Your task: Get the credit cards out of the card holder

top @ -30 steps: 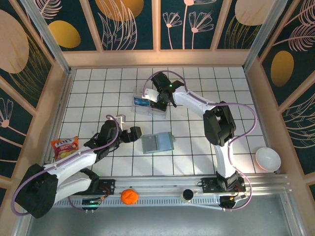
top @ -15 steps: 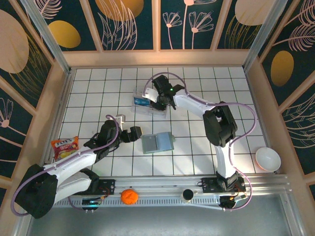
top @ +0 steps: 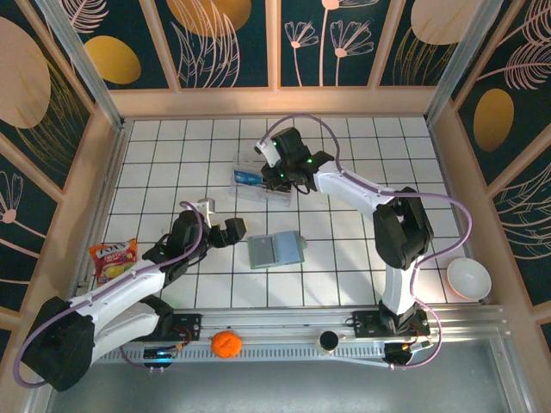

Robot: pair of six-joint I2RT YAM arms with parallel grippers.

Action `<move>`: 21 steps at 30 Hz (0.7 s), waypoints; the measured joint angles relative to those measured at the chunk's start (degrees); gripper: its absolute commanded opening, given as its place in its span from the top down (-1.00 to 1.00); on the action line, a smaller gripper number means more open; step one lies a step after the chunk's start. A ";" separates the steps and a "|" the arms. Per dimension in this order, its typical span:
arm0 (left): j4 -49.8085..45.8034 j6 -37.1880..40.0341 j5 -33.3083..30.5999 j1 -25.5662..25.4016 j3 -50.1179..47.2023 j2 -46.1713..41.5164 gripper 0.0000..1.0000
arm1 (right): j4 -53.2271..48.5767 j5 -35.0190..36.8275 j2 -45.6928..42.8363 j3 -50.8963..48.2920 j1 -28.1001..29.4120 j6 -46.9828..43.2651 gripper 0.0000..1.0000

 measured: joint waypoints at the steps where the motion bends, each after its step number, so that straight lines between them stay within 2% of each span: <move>1: -0.02 -0.04 -0.39 0.00 0.00 -0.26 -0.98 | -0.59 -0.15 0.09 -0.55 0.15 1.29 1.00; 9: -0.81 -0.04 -2.08 0.00 0.22 -0.70 -0.98 | -3.43 1.92 3.15 -0.94 -0.04 6.73 1.00; 21: -1.38 -0.04 -2.56 0.00 0.22 -0.68 -0.98 | -4.15 2.38 4.44 -0.76 -0.20 7.15 1.00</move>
